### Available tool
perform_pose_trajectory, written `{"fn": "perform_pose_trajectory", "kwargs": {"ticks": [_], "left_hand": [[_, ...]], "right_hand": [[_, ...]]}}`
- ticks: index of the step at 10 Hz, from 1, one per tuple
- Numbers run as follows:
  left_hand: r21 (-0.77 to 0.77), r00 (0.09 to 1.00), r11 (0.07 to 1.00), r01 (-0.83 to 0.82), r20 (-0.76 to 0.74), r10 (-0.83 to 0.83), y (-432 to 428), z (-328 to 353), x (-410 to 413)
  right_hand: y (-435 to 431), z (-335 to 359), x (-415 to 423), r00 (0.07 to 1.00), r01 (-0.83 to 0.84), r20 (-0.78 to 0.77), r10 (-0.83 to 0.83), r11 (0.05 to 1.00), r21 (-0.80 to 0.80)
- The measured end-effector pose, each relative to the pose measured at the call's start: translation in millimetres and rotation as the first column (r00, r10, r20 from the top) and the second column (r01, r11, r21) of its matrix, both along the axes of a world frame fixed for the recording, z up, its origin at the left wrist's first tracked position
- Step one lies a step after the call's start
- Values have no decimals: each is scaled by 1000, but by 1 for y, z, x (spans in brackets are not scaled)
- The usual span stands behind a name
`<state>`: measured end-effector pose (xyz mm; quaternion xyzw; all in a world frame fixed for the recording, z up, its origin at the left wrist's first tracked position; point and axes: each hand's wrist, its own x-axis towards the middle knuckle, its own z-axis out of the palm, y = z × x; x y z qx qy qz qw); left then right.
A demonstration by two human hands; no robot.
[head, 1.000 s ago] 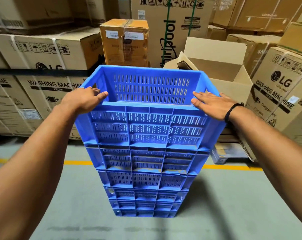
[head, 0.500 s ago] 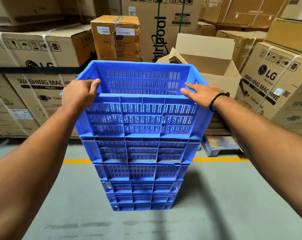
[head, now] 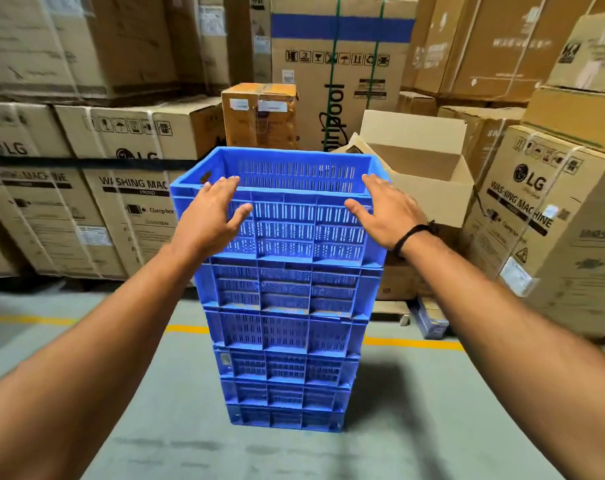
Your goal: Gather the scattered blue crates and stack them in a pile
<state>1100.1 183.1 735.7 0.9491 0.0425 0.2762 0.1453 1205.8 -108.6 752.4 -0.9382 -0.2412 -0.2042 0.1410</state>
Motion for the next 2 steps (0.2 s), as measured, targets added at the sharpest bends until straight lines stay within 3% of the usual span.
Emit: {"fn": "perform_pose_trajectory", "kwargs": {"ticks": [2], "left_hand": [[106,999,993,42,25,-45,-66,-5,-97]], "right_hand": [[-46,-18,-81,1000,5,8,-6,996,91]]}}
